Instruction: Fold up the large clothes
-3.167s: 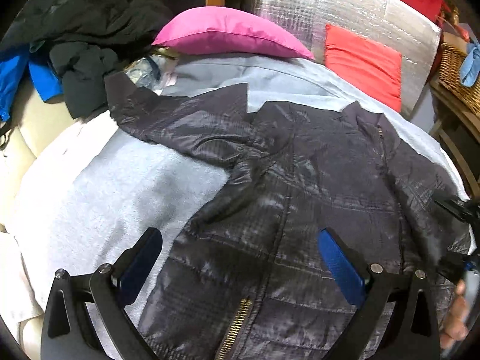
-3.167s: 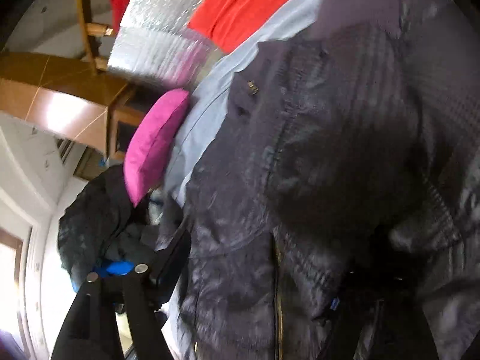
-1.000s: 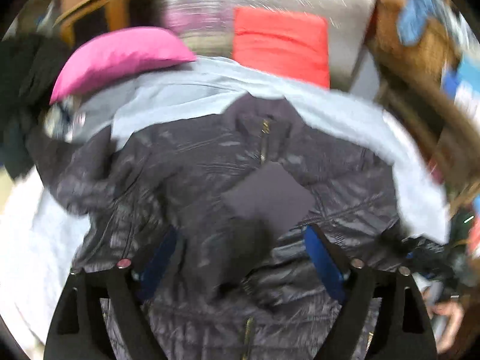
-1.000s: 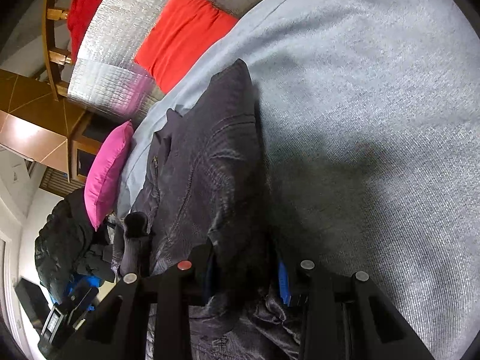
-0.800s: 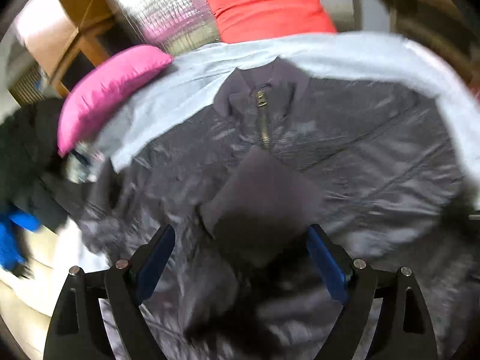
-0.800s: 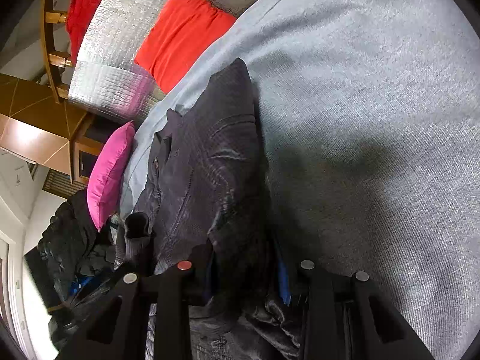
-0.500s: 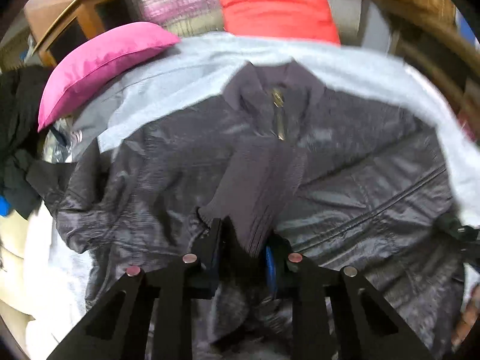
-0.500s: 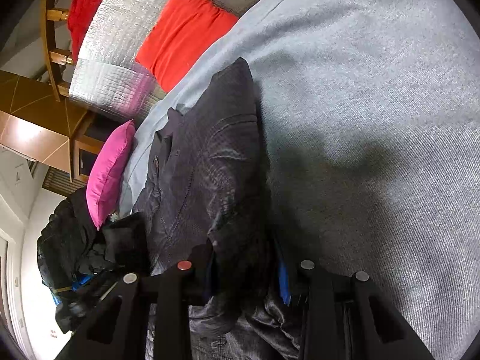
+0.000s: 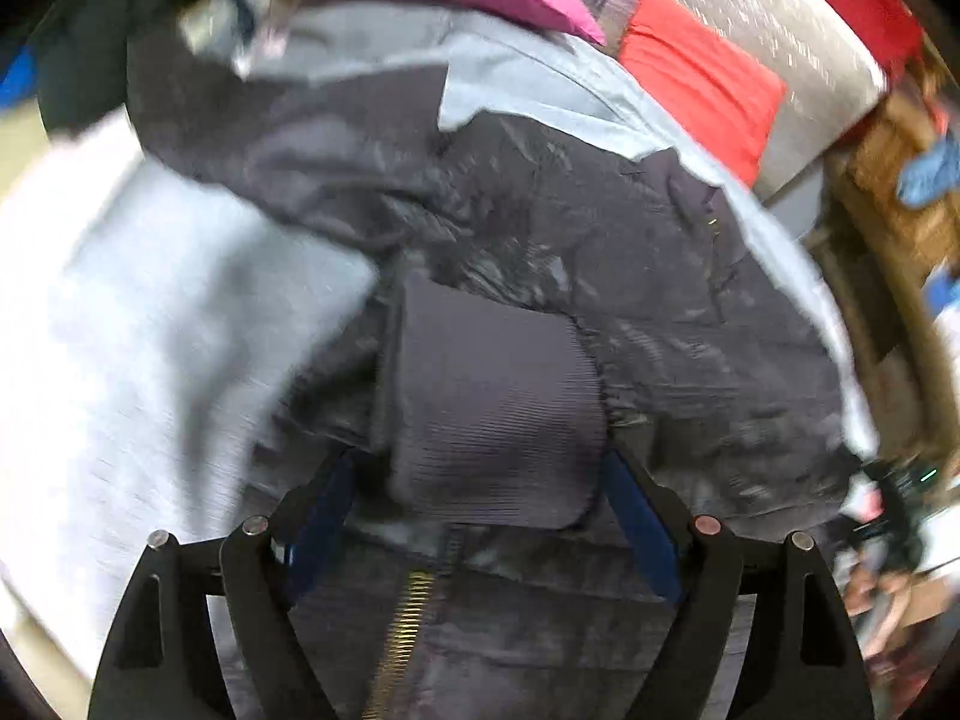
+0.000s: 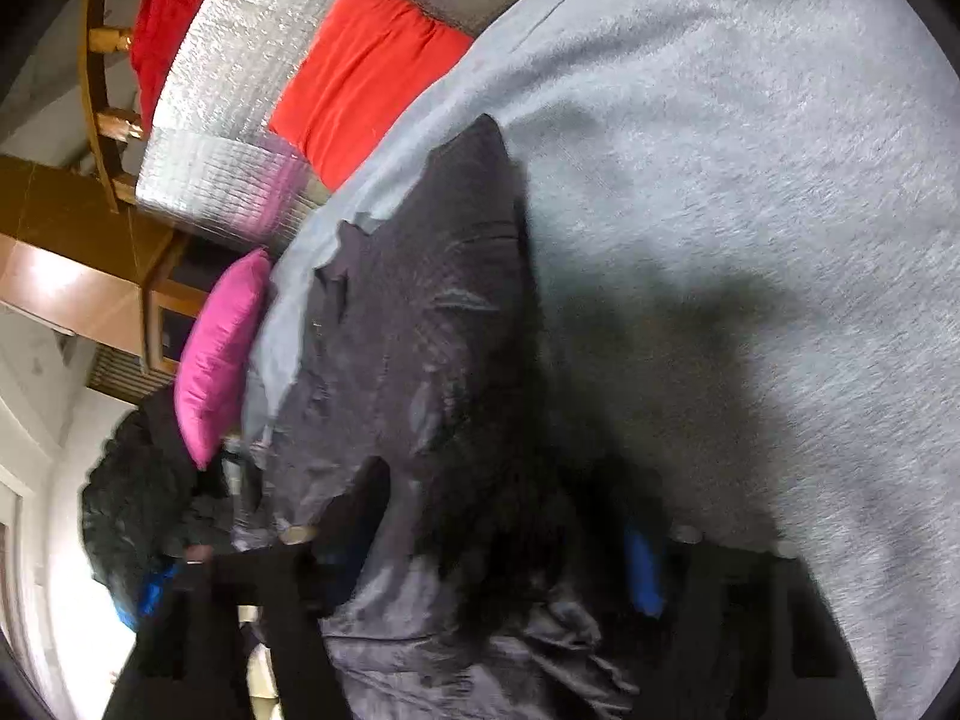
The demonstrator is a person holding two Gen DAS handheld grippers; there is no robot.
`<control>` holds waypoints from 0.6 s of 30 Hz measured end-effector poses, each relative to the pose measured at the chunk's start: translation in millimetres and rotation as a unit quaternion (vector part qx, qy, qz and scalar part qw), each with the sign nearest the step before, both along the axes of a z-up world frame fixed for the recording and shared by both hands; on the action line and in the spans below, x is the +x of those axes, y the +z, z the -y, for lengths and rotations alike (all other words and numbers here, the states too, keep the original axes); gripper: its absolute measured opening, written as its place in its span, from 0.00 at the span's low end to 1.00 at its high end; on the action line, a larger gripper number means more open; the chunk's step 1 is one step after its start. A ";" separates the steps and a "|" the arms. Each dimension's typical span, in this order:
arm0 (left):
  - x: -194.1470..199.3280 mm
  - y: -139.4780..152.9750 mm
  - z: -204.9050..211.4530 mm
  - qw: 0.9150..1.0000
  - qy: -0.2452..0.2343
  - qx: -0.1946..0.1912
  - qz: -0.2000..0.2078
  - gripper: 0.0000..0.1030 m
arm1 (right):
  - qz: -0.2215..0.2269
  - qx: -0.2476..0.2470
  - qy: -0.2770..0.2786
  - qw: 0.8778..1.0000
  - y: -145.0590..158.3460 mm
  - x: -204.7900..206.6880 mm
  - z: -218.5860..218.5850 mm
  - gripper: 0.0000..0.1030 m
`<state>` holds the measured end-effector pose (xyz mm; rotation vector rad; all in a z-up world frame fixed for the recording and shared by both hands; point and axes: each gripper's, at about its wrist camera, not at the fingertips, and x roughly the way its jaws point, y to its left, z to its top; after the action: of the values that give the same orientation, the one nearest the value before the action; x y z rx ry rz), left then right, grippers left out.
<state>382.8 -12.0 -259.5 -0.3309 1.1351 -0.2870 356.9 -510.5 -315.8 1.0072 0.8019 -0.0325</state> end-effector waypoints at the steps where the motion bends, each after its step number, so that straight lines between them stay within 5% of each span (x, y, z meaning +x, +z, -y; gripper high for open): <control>1: 2.7 -2.0 0.3 1.000 0.004 -0.018 0.002 0.81 | 0.003 -0.004 0.000 1.000 1.2 1.3 -1.0 0.71; 5: 14.0 -5.1 13.4 0.999 0.010 -0.028 0.022 0.74 | 0.005 -0.039 0.007 0.999 2.4 8.6 -9.5 0.70; 8: 21.2 -5.7 24.7 1.000 0.004 -0.009 0.019 0.22 | -0.005 -0.102 0.013 0.995 8.7 12.1 -18.7 0.48; 13: 30.3 28.2 45.4 0.993 -0.033 0.041 0.105 0.17 | 0.005 -0.124 0.000 0.992 15.4 8.0 -14.8 0.39; 18: 47.9 65.9 76.4 0.974 -0.068 0.129 0.171 0.16 | 0.010 -0.139 -0.003 0.990 18.7 6.0 -15.2 0.39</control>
<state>430.7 -88.4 -193.5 0.0280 0.8414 -0.3011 362.9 -495.3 -297.1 0.7446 0.7531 -0.1353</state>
